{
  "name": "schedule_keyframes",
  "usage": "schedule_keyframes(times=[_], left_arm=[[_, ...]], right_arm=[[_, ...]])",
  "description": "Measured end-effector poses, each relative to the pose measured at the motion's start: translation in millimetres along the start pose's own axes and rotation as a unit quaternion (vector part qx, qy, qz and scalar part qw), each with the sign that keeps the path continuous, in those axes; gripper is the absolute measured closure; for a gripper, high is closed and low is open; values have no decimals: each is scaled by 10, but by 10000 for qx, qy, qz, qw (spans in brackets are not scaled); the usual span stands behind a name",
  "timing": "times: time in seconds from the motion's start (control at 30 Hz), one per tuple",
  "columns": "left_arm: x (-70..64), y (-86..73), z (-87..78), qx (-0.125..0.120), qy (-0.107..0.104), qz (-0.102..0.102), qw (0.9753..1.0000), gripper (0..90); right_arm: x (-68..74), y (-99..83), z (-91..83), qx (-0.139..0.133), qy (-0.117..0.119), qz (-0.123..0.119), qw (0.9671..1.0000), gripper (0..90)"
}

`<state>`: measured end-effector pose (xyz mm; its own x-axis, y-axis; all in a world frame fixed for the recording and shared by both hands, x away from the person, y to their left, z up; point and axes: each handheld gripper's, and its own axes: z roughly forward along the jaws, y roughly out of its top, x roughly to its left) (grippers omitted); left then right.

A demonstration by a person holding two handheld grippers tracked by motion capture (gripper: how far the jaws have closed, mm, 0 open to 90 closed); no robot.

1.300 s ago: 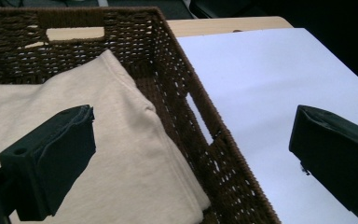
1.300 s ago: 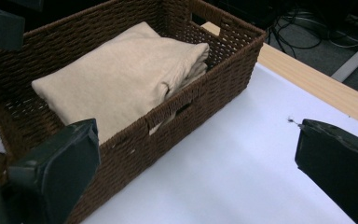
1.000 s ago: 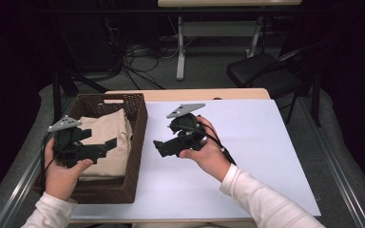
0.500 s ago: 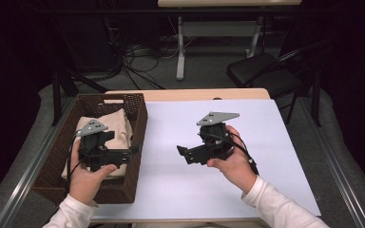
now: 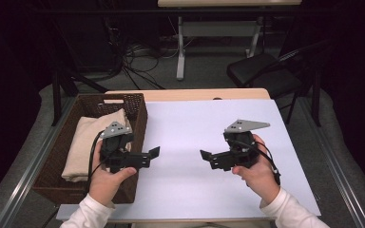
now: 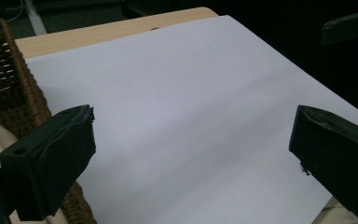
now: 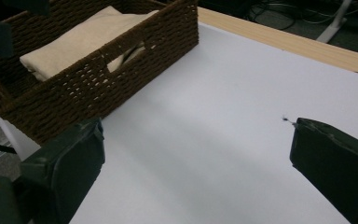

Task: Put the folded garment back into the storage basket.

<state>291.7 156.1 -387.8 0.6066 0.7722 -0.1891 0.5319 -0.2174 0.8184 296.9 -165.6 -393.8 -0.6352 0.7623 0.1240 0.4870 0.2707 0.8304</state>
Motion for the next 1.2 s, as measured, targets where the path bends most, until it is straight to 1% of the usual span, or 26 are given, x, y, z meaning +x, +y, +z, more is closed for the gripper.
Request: schedule_keyframes(times=[0.03,0.13,0.17,0.23,0.33,0.4,0.47,0.57,0.63,0.67,0.73,0.8,0.83,0.87,0.93,0.97,1.07,1.1,1.2], left_arm=[[-15,1,21,34,-44,27,10000,4],[-66,-3,88,53,-44,76,9999,4],[-80,-4,112,52,-69,85,9999,4],[-111,-8,168,73,-114,90,9999,4],[-158,-18,249,67,-136,153,9998,4],[-184,-24,301,61,-189,168,9997,4],[-203,-32,350,103,-253,176,9995,4],[-238,-54,427,73,-288,123,9995,4],[-246,-63,456,102,-344,135,9993,4],[-250,-70,473,92,-342,148,9993,4],[-260,-85,509,102,-378,129,9992,4],[-269,-106,551,115,-438,87,9989,4],[-271,-120,573,116,-455,88,9989,4],[-278,-134,593,119,-473,47,9988,4],[-282,-174,637,92,-489,36,9988,4],[-285,-198,663,77,-513,20,9986,4],[-284,-271,736,89,-512,20,9986,4],[-284,-297,762,68,-466,23,9989,4],[-280,-367,828,70,-424,1,9991,4]], right_arm=[[-34,-22,-23,7,-29,45,10000,26],[-130,-90,-83,29,-102,222,9997,28],[-164,-113,-91,-27,-117,239,9996,29],[-213,-145,-130,-30,-137,329,9994,29],[-273,-196,-190,-54,-279,302,9991,29],[-304,-234,-221,-122,-330,377,9987,29],[-348,-269,-247,-133,-360,414,9984,29],[-415,-318,-277,-111,-398,496,9979,29],[-459,-352,-286,-154,-437,557,9974,29],[-479,-370,-296,-134,-453,588,9972,29],[-517,-405,-302,-162,-472,664,9965,29],[-553,-442,-305,-175,-529,679,9961,29],[-564,-461,-304,-159,-550,678,9961,29],[-572,-480,-303,-129,-593,675,9959,29],[-593,-527,-288,-134,-612,641,9960,29],[-600,-548,-283,-103,-616,680,9957,29],[-642,-618,-256,-47,-709,710,9949,33],[-658,-643,-245,-34,-739,717,9947,36],[-697,-713,-220,20,-768,784,9940,38]])
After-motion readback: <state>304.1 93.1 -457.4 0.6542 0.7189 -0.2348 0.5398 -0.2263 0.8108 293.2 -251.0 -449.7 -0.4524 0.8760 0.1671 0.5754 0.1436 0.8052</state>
